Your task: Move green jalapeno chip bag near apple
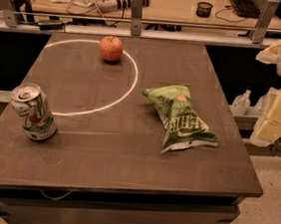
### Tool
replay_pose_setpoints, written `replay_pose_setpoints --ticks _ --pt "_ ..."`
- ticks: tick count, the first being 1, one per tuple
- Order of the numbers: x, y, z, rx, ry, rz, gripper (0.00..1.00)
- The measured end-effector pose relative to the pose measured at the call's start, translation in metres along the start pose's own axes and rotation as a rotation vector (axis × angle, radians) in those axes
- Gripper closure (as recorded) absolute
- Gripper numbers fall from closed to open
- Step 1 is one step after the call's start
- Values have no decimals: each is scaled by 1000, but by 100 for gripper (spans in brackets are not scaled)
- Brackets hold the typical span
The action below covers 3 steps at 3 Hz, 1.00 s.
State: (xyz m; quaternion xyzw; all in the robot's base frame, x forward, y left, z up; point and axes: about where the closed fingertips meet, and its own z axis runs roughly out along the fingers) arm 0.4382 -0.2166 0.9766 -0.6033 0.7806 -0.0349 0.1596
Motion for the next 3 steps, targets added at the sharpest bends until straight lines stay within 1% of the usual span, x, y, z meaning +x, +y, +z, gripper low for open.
replay_pose_setpoints --ticks 1,2,3 --pt "0 0 0 0 0 0 0" --pt "-4 -3 4 30 -39 57 0" --pt "-10 -3 23 64 -127 160 0"
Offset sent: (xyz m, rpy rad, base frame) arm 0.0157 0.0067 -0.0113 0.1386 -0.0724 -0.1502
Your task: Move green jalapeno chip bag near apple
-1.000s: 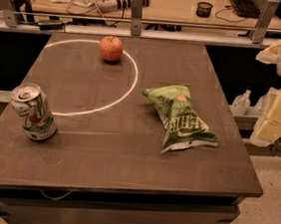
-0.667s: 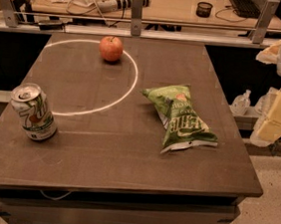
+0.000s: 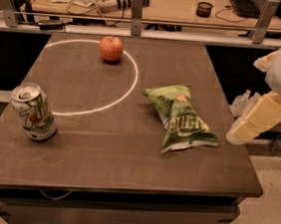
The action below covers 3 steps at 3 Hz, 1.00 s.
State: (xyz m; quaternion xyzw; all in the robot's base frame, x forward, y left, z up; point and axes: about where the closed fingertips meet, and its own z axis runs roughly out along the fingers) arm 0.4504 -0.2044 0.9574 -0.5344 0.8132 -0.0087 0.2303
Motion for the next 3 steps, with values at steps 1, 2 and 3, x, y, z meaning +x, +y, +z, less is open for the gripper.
replay_pose_setpoints --ticks 1,2,3 --pt "-3 -1 24 27 -95 77 0" --pt "-13 -3 48 21 -196 128 0" --pt "-26 1 66 -13 -263 148 0"
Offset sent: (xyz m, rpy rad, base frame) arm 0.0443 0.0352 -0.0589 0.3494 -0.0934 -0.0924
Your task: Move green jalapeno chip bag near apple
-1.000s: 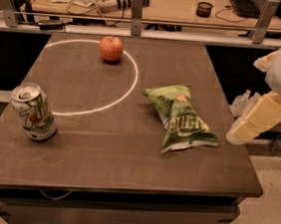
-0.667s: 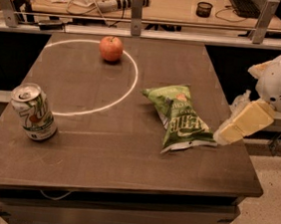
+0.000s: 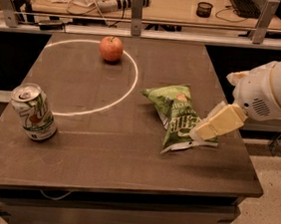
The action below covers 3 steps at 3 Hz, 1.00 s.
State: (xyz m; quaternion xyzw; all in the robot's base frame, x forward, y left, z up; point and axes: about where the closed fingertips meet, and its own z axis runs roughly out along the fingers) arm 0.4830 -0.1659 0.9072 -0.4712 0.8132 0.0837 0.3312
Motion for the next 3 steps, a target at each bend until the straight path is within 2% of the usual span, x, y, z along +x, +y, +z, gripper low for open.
replay_pose_setpoints --ticks 2,3 --pt "-7 25 32 -103 -58 27 0" --pt "-10 33 45 -118 -65 3 0"
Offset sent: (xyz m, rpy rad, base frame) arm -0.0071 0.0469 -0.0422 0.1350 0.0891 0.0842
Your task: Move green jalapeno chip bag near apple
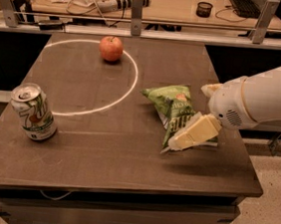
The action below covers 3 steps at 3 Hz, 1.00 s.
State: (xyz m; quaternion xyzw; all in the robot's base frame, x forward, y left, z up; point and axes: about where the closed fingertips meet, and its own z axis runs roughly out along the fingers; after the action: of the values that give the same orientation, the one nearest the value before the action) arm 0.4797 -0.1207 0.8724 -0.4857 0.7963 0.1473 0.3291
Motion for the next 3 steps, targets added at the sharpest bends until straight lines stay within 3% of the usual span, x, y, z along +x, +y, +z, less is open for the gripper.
replay_pose_setpoints --ticks 1,3 --pt "4 5 12 -7 14 -14 0" --pt "10 10 25 -10 9 -59 40"
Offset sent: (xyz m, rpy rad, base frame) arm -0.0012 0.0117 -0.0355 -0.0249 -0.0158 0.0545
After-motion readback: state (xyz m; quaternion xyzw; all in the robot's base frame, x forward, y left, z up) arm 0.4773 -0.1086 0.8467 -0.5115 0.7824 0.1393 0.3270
